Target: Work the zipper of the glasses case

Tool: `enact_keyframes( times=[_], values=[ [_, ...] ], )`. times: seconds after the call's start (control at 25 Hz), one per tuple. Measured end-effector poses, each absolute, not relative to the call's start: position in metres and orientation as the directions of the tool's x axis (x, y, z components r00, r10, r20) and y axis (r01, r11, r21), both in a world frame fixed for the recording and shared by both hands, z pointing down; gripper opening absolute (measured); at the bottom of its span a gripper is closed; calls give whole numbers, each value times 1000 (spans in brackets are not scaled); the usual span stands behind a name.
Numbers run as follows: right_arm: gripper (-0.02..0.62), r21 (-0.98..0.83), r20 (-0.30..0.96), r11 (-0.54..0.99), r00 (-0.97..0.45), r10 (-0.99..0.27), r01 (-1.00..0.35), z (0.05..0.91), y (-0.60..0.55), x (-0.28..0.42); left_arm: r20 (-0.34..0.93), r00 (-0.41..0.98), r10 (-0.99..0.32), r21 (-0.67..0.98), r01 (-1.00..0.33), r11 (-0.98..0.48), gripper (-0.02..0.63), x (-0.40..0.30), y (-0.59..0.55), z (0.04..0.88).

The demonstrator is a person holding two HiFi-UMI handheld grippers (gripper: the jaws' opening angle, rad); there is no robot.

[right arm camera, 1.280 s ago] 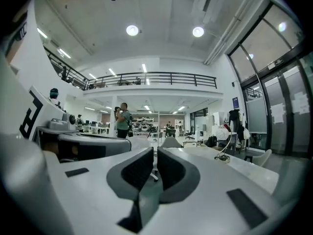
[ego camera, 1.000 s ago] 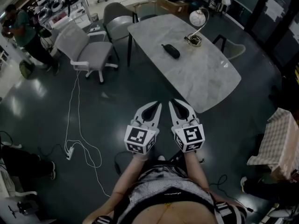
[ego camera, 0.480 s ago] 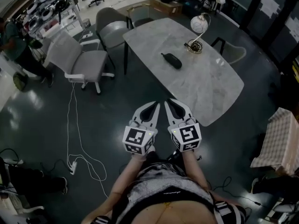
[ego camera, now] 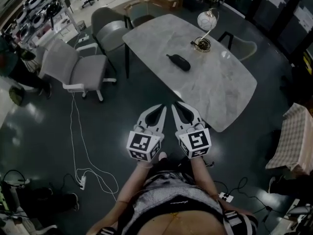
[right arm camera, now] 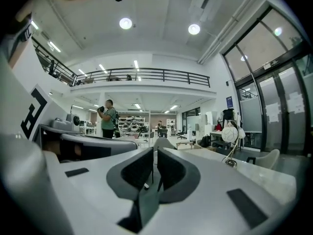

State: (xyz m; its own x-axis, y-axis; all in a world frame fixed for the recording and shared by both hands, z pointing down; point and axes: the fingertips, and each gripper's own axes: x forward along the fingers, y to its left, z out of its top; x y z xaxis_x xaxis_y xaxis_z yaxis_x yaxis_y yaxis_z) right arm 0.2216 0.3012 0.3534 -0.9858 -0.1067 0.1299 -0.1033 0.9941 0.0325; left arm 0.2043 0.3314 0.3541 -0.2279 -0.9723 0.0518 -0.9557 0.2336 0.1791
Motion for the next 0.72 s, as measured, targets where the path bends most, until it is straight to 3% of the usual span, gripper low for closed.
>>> enact_keyframes(
  times=[0.72],
  values=[
    [74,5,151,998,-986,-68,-68,361,231,141,93,-245,-965,209,-943,259,3,126,260,369]
  ],
)
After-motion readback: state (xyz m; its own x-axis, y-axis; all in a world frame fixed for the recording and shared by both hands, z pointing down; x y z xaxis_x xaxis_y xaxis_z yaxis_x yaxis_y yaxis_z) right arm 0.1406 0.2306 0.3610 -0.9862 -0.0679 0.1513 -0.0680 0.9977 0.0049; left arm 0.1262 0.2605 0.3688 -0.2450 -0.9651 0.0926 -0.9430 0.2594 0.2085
